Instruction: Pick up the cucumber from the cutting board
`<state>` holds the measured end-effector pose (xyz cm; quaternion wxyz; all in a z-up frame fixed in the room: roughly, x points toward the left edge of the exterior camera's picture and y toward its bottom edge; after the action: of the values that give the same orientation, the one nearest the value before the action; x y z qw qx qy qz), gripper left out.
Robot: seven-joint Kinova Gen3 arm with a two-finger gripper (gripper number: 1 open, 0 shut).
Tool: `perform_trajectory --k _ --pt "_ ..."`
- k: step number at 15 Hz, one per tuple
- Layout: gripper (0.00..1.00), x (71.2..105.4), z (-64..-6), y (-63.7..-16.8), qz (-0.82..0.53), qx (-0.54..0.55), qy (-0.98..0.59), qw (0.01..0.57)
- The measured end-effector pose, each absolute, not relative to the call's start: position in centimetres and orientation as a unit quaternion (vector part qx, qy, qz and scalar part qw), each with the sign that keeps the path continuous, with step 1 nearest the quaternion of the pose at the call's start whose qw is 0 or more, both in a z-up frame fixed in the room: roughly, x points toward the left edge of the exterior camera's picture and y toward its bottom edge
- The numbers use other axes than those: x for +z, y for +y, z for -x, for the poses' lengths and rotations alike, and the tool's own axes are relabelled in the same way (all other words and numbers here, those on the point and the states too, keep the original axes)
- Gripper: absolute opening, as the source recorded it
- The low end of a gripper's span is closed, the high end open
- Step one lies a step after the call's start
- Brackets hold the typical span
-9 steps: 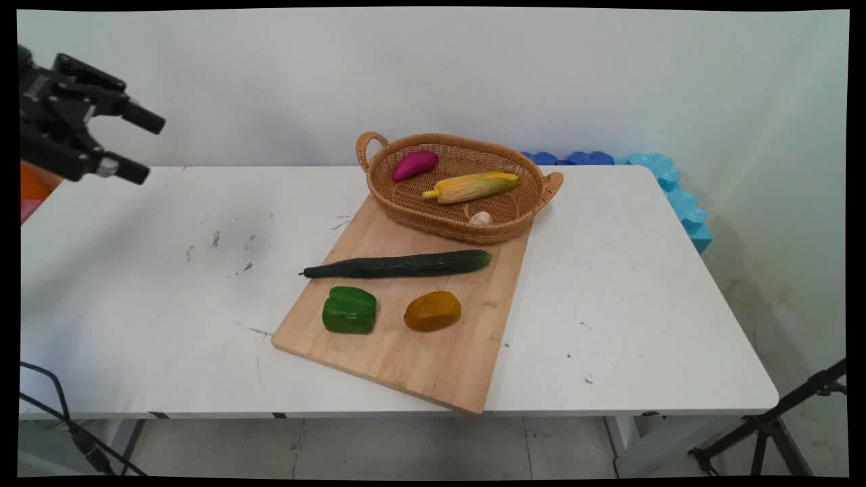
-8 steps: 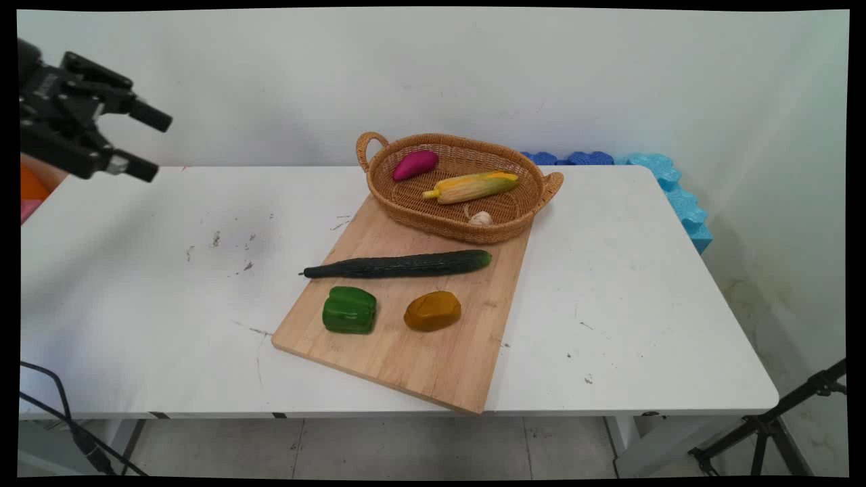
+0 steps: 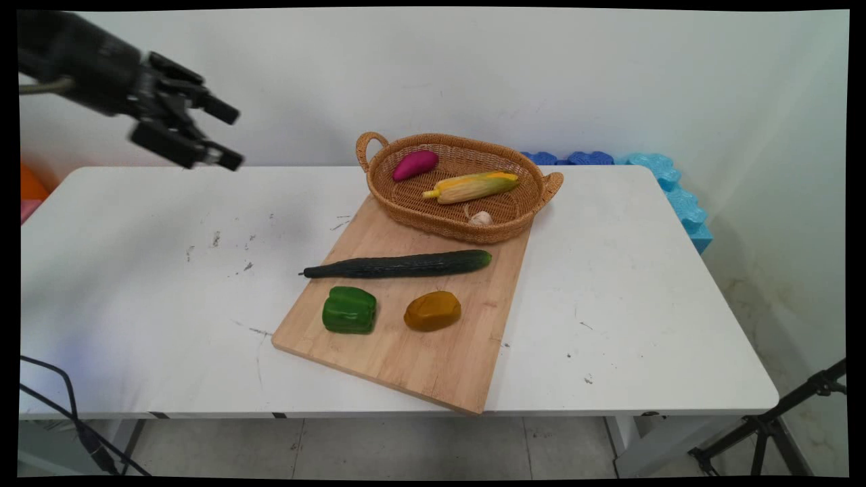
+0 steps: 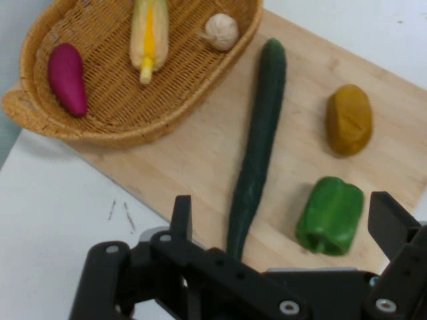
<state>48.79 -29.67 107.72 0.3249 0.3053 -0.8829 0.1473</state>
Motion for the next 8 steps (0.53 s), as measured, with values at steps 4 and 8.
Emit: perform_trajectory --k 4,8 --pt "1.00 105.1 -45.1 -33.7 -0.319 0.142 -0.890 0.294" --pt "1.00 102.7 -42.4 -36.8 -0.320 0.132 -0.898 0.271"
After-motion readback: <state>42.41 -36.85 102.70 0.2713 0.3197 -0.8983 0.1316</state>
